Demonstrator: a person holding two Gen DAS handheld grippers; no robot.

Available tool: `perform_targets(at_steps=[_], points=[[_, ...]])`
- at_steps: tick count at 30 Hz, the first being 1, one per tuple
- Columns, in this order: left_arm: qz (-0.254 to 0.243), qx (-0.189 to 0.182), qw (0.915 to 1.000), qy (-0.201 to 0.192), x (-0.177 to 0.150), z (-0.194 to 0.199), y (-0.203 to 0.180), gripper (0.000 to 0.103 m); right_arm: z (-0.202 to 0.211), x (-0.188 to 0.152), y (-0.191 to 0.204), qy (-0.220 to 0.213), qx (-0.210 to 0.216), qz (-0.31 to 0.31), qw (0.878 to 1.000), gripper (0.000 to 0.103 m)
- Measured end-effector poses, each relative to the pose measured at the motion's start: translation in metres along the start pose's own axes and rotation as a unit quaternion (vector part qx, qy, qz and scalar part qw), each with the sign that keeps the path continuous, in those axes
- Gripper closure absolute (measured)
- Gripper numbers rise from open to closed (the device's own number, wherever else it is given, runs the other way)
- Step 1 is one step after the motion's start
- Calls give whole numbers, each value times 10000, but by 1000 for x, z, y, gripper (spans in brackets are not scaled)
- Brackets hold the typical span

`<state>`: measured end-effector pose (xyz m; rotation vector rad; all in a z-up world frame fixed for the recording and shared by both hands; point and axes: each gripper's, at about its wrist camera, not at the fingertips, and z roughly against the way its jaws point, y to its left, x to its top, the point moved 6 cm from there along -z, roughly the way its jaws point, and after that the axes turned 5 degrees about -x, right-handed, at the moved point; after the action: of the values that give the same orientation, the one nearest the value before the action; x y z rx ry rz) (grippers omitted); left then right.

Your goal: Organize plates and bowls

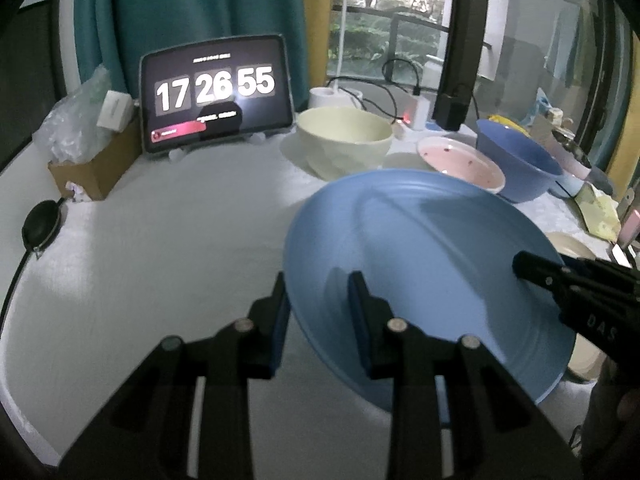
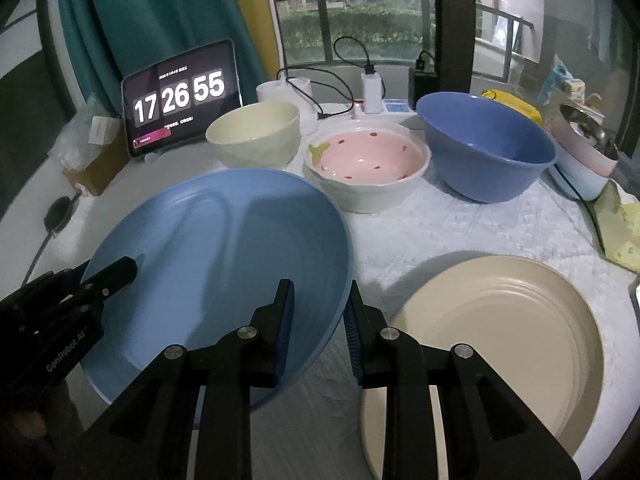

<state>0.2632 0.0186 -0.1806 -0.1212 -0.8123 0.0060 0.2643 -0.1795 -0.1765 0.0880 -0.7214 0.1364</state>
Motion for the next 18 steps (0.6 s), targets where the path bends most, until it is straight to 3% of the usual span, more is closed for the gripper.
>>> perform_targets(at_steps=[18], points=[[-332,-120,9994,-41,-8,20,-53,74,31,-20,-43,-155,-40,-308,9994,76]])
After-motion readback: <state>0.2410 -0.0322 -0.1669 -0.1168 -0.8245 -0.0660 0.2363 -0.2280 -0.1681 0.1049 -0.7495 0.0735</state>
